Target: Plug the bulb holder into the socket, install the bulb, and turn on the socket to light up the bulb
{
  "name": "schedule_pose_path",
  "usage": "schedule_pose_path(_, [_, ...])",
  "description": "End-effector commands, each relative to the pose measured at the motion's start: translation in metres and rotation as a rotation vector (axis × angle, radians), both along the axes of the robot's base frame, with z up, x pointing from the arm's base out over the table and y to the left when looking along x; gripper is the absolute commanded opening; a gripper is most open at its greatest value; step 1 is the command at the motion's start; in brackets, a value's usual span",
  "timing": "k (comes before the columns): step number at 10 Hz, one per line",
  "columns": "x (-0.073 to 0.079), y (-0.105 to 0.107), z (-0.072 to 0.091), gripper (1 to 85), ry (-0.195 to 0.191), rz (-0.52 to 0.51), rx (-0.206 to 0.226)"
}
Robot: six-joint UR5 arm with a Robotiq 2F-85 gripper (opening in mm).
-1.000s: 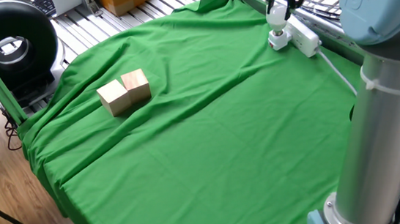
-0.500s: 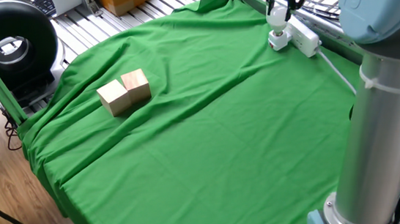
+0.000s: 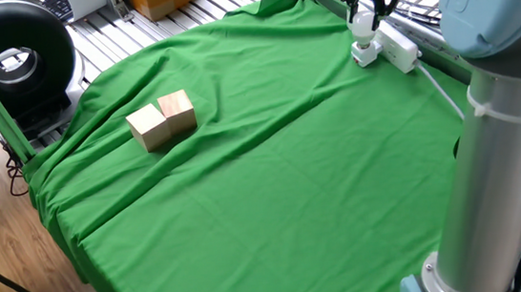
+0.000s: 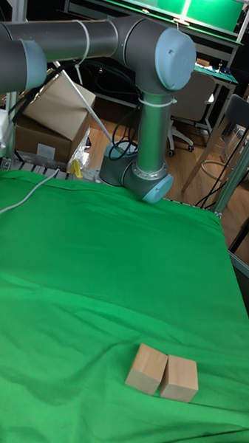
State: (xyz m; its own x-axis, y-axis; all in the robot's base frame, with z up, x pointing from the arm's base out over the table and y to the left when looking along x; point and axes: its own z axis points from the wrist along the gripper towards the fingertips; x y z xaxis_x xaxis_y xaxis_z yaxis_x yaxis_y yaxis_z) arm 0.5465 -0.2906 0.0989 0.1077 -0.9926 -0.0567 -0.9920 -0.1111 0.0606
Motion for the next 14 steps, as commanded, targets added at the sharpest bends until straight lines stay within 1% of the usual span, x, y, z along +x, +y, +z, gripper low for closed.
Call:
schedule_pose_path(1, [0.001, 0.004, 0.0, 1.0, 0.001, -0.064, -0.024])
schedule_pose_path(4, [0.002, 0.008, 0.002, 1.0, 0.01, -0.111, -0.041])
schedule_pose_path(6, [0.003, 0.006, 0.001, 1.0, 0.008, -0.15, -0.049])
schedule_pose_path(7, [0.005, 0.004, 0.001, 1.0, 0.0, -0.179, -0.06])
schedule_pose_path(9, [0.01, -0.005, 0.001, 1.0, -0.024, -0.234, -0.111])
schedule_pose_path(10, [0.012, -0.005, 0.001, 1.0, -0.036, -0.265, -0.134])
schedule_pose_path(11, [0.013, -0.008, 0.003, 1.0, -0.054, -0.301, -0.169])
schedule_pose_path(14, [0.013, -0.006, 0.008, 1.0, -0.06, -0.392, -0.212])
